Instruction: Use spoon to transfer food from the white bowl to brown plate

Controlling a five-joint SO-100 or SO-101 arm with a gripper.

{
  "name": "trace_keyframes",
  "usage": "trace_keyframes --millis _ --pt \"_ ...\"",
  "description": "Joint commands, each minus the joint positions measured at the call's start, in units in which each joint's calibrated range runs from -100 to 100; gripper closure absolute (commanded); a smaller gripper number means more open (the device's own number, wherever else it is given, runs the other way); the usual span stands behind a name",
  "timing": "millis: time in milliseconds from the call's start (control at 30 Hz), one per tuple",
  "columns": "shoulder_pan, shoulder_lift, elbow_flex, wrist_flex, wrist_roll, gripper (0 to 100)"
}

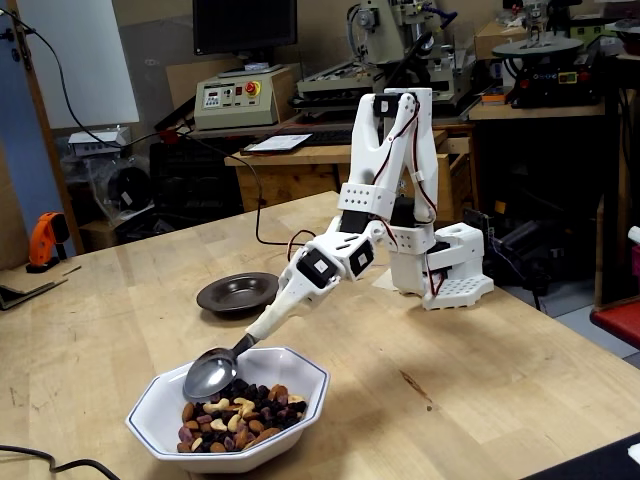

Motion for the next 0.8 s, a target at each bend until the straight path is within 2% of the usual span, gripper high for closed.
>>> trace_keyframes --millis 0,767 --pt "0.71 -0.89 -0.76 -0.33 0.2 96" --pt "0.63 -0.03 -0.85 -0.33 -0.15 96"
